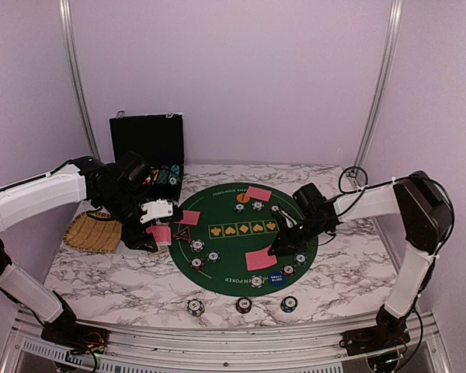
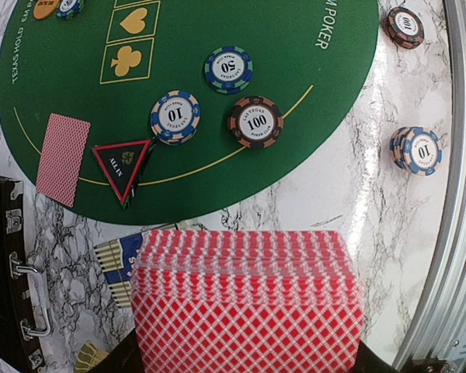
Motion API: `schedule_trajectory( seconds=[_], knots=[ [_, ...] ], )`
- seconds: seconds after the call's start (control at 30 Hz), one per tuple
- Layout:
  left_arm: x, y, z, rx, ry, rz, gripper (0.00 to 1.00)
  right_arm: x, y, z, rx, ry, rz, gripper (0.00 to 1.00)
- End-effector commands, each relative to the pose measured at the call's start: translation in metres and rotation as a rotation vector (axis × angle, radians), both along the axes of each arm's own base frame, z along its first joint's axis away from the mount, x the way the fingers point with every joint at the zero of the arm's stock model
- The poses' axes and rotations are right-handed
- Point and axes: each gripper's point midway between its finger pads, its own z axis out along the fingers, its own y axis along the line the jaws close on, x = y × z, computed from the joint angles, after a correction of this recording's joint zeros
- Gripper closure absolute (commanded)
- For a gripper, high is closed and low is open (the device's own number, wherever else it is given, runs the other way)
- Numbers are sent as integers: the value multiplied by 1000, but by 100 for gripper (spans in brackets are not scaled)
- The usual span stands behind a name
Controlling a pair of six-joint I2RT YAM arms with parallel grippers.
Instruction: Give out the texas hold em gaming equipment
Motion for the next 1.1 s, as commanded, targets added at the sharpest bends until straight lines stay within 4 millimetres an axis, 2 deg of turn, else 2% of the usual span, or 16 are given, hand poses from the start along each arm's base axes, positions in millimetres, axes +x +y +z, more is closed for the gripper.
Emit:
schedule_trajectory(
  seconds=[0.0,0.07,0.17,0.23,0.27,0.33,0.53,0.63,0.77,0.93,1.07],
  knots=[
    [-3,-3,13,-27,-3,-15,81,4,-12,2,-83,-26,19,98],
    [-4,-4,14,-31,-1,-16,81,3,-15,1,-102,-24,26,96],
    [-4,-4,13,-31,1,-16,81,4,-17,3,-118,-30,28,86],
    [-4,-4,14,-32,0,-18,81,6,-16,8,-110,-41,26,75],
    [-4,-4,14,-32,-1,-18,81,8,-16,10,-115,-48,20,66],
    [-4,-4,14,-33,0,-17,81,13,-18,15,-130,-64,7,59],
    [-4,-4,14,-32,-1,-18,81,32,-16,46,-136,-150,-73,39],
    [-2,-5,16,-34,-8,-17,81,35,8,66,-55,-186,-92,30],
    [0,-7,17,-38,-7,-17,81,27,63,101,142,-214,-62,24],
    [0,-8,17,-41,0,-12,81,1,136,133,380,-162,9,21],
    [0,-10,18,-49,8,-5,80,-15,179,153,530,-131,58,18]
  ],
)
